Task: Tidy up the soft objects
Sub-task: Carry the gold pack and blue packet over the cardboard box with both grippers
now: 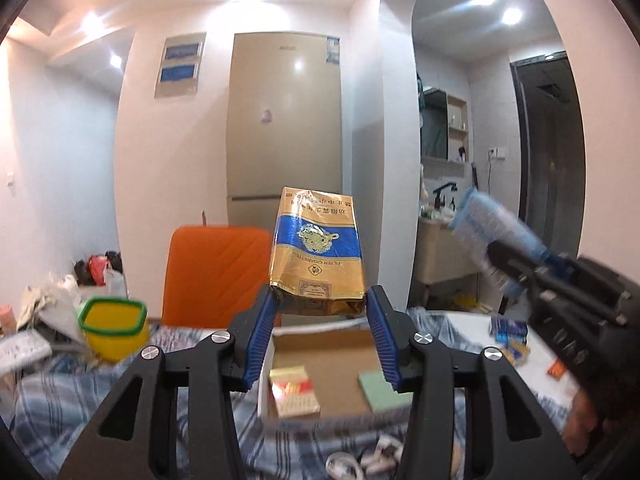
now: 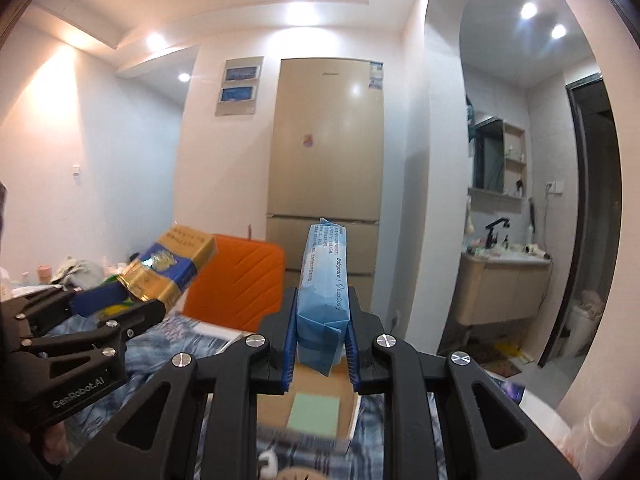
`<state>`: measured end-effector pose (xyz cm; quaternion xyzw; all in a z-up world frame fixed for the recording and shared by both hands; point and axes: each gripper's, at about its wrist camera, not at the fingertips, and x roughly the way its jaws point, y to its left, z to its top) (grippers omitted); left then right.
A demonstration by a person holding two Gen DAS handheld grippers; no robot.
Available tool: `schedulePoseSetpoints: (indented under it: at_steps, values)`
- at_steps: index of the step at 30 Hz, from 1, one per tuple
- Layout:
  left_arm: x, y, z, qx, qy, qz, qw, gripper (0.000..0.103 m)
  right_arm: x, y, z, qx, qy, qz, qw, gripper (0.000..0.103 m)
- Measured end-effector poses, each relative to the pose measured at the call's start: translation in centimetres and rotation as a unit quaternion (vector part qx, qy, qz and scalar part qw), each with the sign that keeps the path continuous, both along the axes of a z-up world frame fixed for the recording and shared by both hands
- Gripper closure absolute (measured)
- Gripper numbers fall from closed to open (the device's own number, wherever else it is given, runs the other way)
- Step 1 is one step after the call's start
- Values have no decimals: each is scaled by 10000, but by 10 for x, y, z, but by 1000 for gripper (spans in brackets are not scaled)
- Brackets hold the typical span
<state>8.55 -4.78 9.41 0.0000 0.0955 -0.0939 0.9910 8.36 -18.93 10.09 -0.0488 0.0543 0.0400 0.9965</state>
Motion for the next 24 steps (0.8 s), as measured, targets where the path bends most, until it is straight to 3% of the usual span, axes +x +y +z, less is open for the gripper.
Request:
schedulePoseSetpoints:
  at_steps: [8, 12, 18, 24]
  values:
    - [33, -9, 28, -113, -147, 81, 9998, 57, 44, -9, 34, 362, -124, -157, 9991, 81]
    - [61, -16, 30, -88, 130, 52, 9999, 56, 71, -11, 37, 400, 176, -370, 9984, 81]
    - [91, -26, 14, 67, 623, 83, 9980, 56, 105, -13, 16, 360, 618, -384, 9967, 81]
    - [125, -29, -28, 205, 1317, 272, 9907, 56, 141, -19, -23, 354, 1311, -399, 9899, 81]
